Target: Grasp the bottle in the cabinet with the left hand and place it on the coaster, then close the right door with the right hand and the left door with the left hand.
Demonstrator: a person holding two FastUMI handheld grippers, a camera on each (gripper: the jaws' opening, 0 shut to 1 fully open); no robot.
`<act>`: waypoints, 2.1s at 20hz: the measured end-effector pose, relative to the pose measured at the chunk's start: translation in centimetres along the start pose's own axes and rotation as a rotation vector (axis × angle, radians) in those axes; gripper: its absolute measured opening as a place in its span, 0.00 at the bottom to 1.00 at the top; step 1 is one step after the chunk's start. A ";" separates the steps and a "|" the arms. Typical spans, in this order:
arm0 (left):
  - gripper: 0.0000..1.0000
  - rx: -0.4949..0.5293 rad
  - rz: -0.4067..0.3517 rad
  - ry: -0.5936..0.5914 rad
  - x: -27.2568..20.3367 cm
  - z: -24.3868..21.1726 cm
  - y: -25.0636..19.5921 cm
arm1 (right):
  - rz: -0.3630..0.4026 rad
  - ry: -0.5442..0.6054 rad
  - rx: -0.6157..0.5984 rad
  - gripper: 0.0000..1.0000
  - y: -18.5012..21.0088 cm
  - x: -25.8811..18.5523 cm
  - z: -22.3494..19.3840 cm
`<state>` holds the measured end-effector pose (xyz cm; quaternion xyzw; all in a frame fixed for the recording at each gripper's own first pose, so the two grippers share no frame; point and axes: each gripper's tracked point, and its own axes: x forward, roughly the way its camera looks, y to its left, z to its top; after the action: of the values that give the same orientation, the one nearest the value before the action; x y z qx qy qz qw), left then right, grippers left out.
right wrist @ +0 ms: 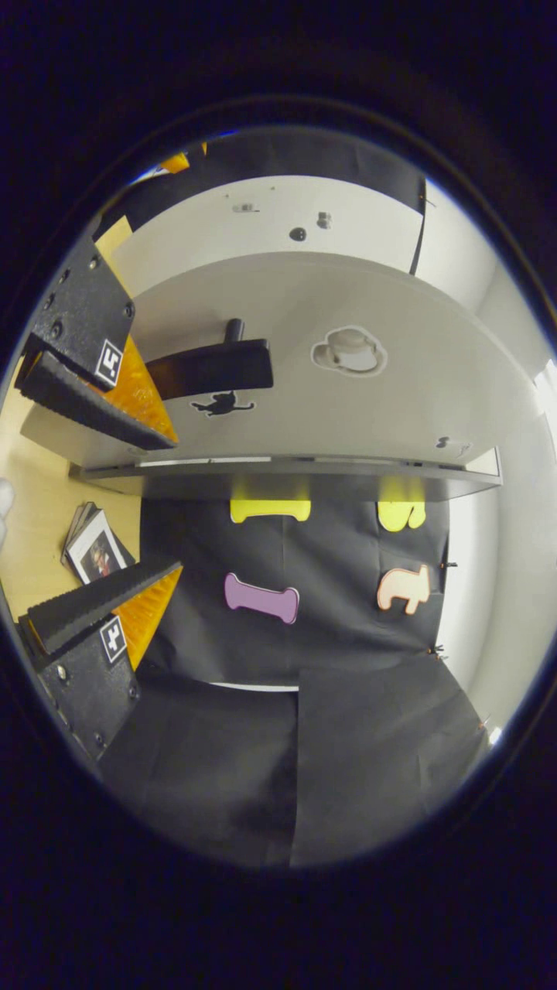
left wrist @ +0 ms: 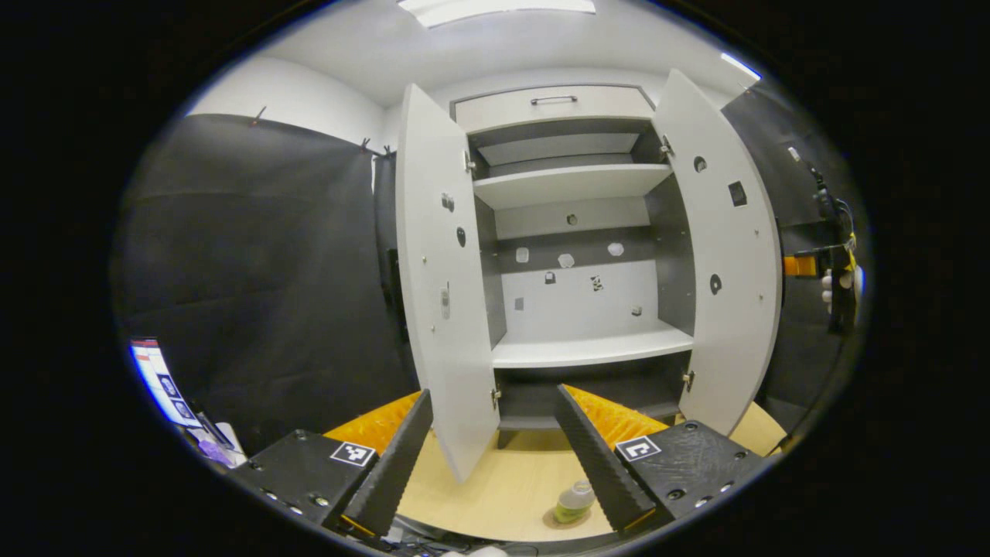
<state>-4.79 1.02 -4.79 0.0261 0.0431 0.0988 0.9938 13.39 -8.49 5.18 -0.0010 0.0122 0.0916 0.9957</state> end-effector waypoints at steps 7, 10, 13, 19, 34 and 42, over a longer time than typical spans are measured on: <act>0.97 0.022 -0.070 0.000 2.2 -0.6 2.7 | -0.023 -0.010 -0.032 0.93 7.5 1.1 0.1; 0.97 0.022 -0.086 -0.010 2.9 -0.5 4.0 | 0.007 -0.007 -0.034 0.93 10.7 1.9 -0.3; 0.97 0.013 -0.098 -0.013 3.4 -0.6 5.1 | 0.047 -0.002 -0.029 0.96 13.3 2.0 -0.8; 0.97 0.004 -0.097 -0.010 4.2 -0.8 7.2 | 0.030 -0.044 -0.053 0.99 15.3 0.1 0.4; 0.97 0.002 0.007 -0.019 11.6 0.3 20.3 | -0.029 0.047 -0.055 0.99 19.8 -6.7 -5.5; 0.97 0.062 0.037 -0.048 17.0 2.3 23.2 | -0.064 0.109 -0.038 1.00 20.2 -9.1 -8.0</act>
<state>7.49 27.01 -2.49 0.0602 0.0218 0.1153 0.9913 0.54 9.62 -2.62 -0.0254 0.0647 0.0598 0.9958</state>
